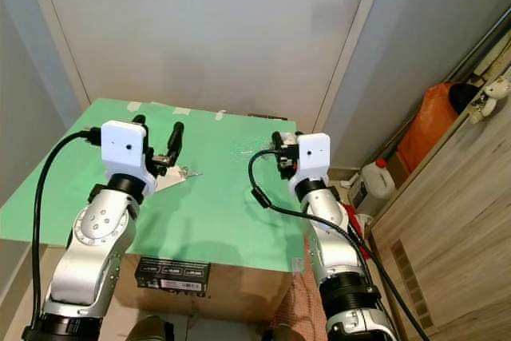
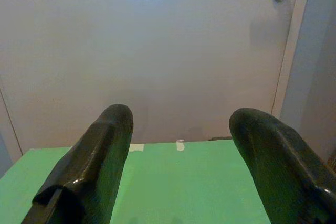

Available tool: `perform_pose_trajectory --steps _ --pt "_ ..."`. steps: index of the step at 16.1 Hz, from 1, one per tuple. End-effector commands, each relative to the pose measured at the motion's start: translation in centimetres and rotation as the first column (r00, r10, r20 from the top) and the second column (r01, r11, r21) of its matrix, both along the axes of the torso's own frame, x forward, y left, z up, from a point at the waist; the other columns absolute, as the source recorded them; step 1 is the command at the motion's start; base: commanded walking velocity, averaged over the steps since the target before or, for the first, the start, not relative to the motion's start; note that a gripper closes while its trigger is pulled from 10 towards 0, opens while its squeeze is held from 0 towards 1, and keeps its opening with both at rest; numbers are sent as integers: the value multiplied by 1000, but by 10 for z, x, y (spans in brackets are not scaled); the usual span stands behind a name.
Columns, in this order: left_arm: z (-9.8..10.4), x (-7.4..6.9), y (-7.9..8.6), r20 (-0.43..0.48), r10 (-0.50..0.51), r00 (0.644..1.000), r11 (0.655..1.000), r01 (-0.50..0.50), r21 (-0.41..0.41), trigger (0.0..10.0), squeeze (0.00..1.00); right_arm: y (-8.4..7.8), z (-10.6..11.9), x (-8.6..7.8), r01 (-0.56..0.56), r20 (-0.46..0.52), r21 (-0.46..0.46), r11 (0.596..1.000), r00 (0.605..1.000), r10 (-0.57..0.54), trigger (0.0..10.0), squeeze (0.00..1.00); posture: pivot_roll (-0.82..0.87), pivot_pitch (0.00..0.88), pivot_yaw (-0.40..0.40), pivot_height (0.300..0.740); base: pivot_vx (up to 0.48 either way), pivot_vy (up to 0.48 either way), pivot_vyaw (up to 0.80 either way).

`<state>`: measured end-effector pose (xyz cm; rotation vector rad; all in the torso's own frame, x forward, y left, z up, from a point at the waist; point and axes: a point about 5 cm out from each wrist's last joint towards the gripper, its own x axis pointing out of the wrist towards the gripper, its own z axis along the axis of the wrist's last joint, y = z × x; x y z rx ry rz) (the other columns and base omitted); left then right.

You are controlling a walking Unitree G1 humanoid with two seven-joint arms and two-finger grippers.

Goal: Hang keys on a hook

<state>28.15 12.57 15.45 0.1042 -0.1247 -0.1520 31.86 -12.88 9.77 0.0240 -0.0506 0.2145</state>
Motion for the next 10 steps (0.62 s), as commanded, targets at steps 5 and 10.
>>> perform_pose_trajectory --steps 5,10 --pt "8 0 -3 25 -11 1000 1000 11 -18 10000 0 -2 3 4 10 -2 -9 1000 1000 -10 10000 0 115 0 -69 698 -99 -49 0" --pt "8 1 -1 23 -11 1000 1000 12 -19 10000 0 -2 1 3 15 -9 -7 1000 1000 -16 10000 0 110 0 -64 698 -247 -245 0"
